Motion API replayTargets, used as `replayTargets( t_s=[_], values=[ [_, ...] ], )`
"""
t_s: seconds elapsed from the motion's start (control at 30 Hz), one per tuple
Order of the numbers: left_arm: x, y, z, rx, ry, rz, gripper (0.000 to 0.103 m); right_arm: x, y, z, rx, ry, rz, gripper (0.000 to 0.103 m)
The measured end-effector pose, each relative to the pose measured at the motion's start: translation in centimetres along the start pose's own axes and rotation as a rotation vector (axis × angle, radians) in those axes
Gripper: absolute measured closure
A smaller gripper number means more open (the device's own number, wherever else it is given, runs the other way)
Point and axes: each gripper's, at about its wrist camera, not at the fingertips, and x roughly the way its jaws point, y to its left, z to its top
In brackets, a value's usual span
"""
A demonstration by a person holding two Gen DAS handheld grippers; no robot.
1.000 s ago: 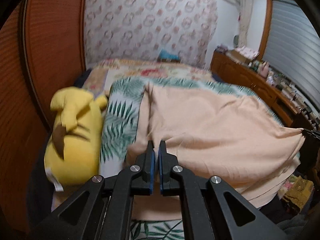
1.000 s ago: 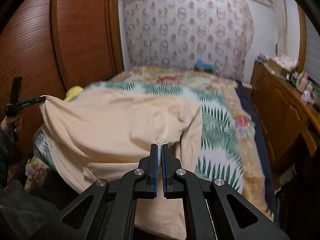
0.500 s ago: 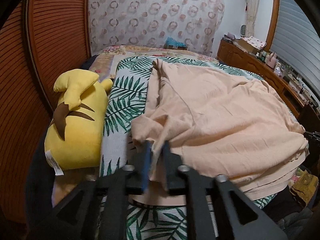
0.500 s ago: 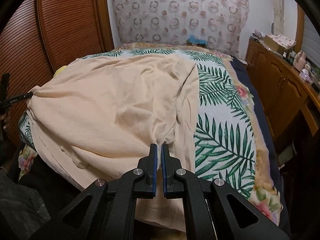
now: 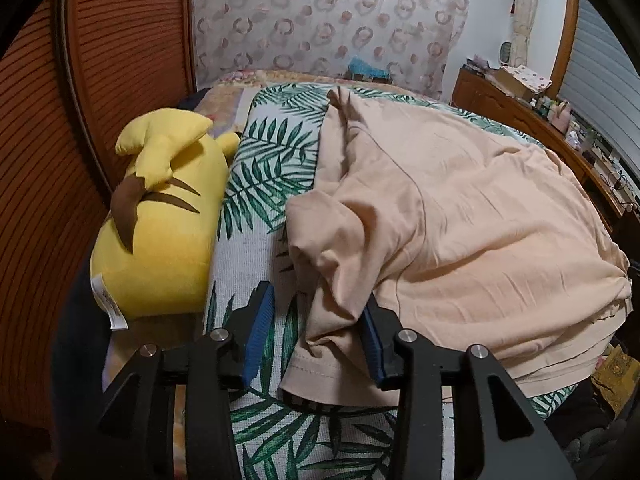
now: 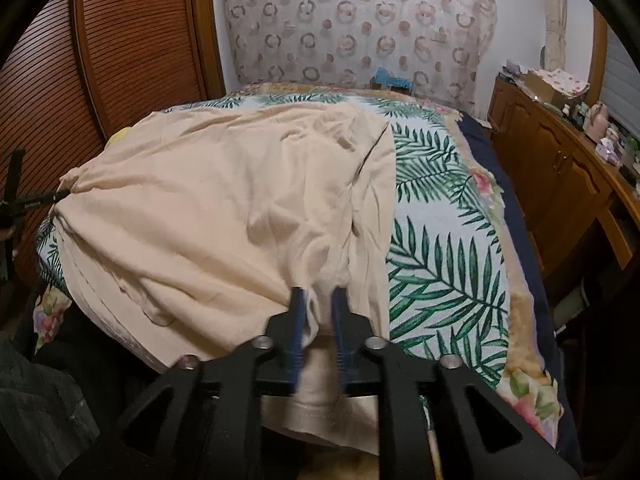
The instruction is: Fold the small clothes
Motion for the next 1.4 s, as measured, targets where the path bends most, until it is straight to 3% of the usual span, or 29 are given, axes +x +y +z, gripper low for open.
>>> replayTargets(
  t_s=[0.07, 0.27, 0.37, 0.43, 0.57, 0.9, 1.1, 1.4],
  values=[
    [-0.1, 0.0, -0.1, -0.007, -0.006, 0.0, 0.061, -0.3, -0.1, 0.0, 0.012, -0.017, 0.009, 0.052],
    [-0.1, -0.6, -0.5, 0.014, -0.025, 0.014, 0.062, -0.7, 0.3, 0.1, 0.014, -0.05, 0.016, 0.051],
    [-0.2, -0.8, -0.4, 0.016, -0.017, -0.04, 0.092, -0.5, 0.6, 0.0, 0.016, -0.051, 0.032, 0.051],
    [-0.3, -1.1, -0.3, 0.014, -0.022, -0.057, 0.098, -0.3, 0.7, 0.1, 0.017, -0.051, 0.043, 0.051],
    [-1.6, -2.1, 0.2, 0.012, -0.06, -0.106, 0.098, -0.1, 0.8, 0.0, 0.019, -0.055, 0.059, 0.051],
    [-5.7, -9.3, 4.5, 0.113, -0.19, -0.25, 0.099, 0.4, 0.8, 0.0, 0.061, -0.073, 0.061, 0.047],
    [-6.5, -17.0, 8.3, 0.244, -0.214, -0.393, 0.099, 0.5, 0.9, -0.1, 0.067, -0.08, 0.036, 0.041],
    [-7.4, -27.1, 11.3, 0.391, -0.218, -0.522, 0.099, -0.7, -0.3, -0.6, 0.078, -0.105, 0.023, 0.04]
  ],
)
